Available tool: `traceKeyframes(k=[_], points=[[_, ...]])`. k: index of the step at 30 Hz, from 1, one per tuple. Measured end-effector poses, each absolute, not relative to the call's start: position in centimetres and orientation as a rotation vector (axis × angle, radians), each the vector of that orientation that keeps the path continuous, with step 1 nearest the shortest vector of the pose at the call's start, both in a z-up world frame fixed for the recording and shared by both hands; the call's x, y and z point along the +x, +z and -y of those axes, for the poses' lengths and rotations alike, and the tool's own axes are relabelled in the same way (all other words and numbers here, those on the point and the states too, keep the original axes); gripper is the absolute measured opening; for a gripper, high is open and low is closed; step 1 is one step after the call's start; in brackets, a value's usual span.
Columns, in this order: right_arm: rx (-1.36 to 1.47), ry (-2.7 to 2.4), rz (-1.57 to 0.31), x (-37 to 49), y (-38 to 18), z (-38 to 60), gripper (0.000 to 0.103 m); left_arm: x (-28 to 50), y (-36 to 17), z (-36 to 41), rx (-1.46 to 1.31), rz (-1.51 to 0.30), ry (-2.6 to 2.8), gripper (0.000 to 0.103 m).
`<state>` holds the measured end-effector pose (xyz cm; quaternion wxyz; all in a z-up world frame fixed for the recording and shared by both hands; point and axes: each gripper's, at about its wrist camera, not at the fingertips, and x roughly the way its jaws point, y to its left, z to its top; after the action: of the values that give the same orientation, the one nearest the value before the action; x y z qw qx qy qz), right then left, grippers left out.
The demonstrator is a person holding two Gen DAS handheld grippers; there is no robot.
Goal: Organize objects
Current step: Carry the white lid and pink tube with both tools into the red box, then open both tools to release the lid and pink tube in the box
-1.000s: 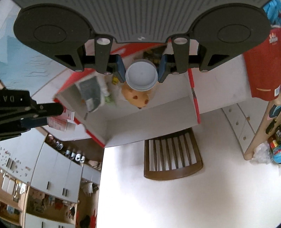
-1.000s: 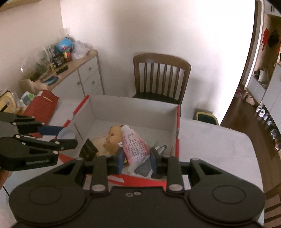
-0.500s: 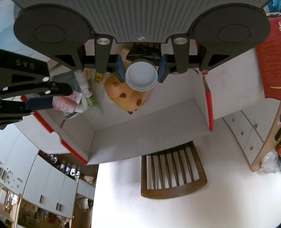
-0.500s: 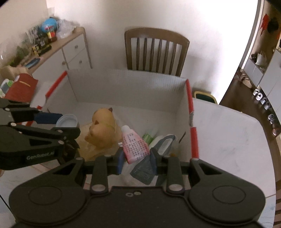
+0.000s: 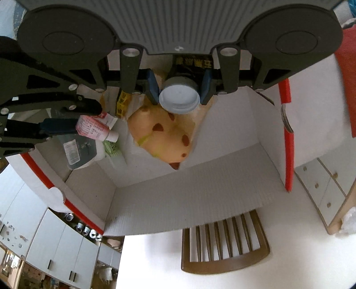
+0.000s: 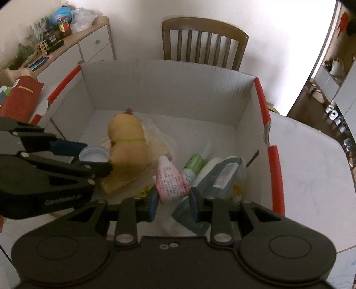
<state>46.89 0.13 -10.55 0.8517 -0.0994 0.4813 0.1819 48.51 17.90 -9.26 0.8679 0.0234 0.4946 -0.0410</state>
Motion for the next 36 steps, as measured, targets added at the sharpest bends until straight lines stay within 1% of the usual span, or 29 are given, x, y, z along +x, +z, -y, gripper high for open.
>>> traceKeyframes(k=[3,4,5,8,10,16,29,36], points=[[-0.21,0.378,-1.009,46.9,-10.4,0.1,0.033,48.6,-9.4,-17.9,0.043,-1.035,-0.081,0.042],[-0.209,0.38,-1.01,47.1,-10.4,0.2,0.034,48.5,-9.3,-17.9,0.039,-1.03,-0.082,0.05],[-0.205,0.384,-1.008,47.0,-10.3,0.3,0.035,48.4,-9.1,-17.9,0.035,-1.021,-0.084,0.053],[-0.198,0.388,-0.997,46.8,-10.0,0.8,0.041,48.3,-8.8,-17.8,0.033,-1.003,-0.092,0.063],[-0.194,0.396,-0.991,46.7,-9.6,1.1,0.047,48.0,-8.6,-17.5,0.044,-0.991,-0.088,0.064],[-0.169,0.402,-0.966,46.1,-8.3,2.1,0.055,47.8,-7.5,-17.5,0.008,-0.969,-0.09,0.065],[-0.165,0.431,-0.903,42.9,-4.8,4.1,0.056,44.4,-3.6,-16.2,0.001,-0.894,-0.096,0.065],[-0.161,0.457,-0.871,40.6,-3.1,5.1,0.061,41.7,-1.7,-14.8,-0.003,-0.863,-0.102,0.066]])
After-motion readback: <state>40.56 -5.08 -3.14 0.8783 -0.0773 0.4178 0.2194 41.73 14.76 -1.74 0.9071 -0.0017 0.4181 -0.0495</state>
